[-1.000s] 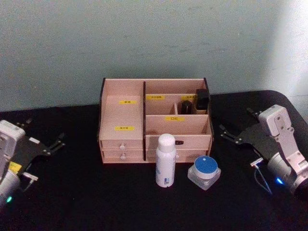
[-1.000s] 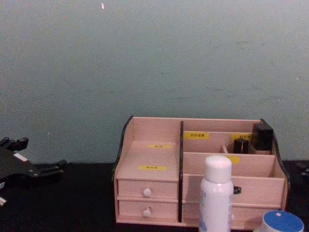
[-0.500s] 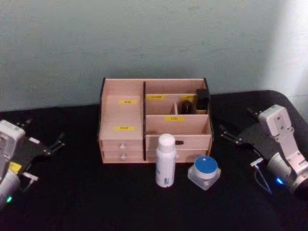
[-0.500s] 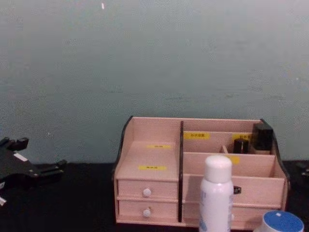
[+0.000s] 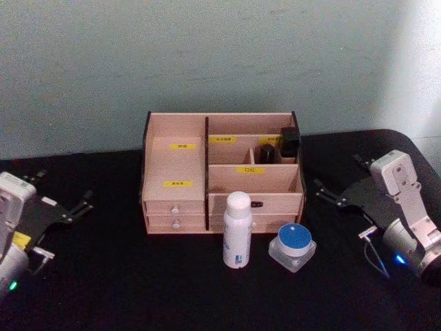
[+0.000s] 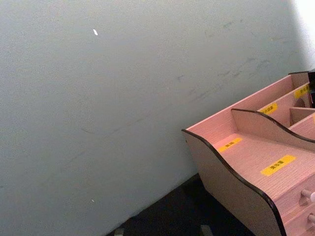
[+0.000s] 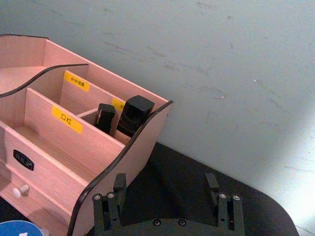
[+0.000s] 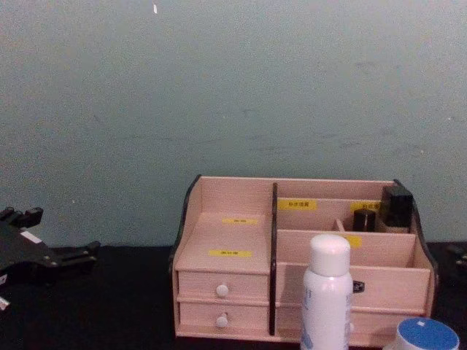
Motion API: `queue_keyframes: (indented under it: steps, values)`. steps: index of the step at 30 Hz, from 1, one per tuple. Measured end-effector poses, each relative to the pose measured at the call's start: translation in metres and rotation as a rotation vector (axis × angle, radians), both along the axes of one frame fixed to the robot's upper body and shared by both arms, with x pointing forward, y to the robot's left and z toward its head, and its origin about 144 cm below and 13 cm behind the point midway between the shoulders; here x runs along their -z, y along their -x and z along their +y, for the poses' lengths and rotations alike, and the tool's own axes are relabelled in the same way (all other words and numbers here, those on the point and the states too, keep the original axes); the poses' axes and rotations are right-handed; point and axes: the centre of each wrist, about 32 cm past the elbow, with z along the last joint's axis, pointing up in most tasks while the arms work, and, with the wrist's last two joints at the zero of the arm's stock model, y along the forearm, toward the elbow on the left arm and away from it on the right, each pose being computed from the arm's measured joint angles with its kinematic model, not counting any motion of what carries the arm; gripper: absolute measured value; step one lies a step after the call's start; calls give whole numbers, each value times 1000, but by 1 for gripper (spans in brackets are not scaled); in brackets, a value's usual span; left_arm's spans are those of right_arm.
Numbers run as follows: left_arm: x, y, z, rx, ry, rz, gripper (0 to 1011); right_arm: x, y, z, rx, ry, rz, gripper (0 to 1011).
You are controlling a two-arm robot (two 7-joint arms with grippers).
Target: Pick up the facial cleanser and watermelon frost from the table and place them into the tiered storage box.
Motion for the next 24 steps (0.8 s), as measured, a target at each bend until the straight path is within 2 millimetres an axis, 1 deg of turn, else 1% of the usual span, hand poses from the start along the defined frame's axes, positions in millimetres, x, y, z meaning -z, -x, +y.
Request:
queue_keyframes:
  steps: [24]
  values:
    - [0,0,0,0,0,0,1001,0,0,0,0,0,0,1002]
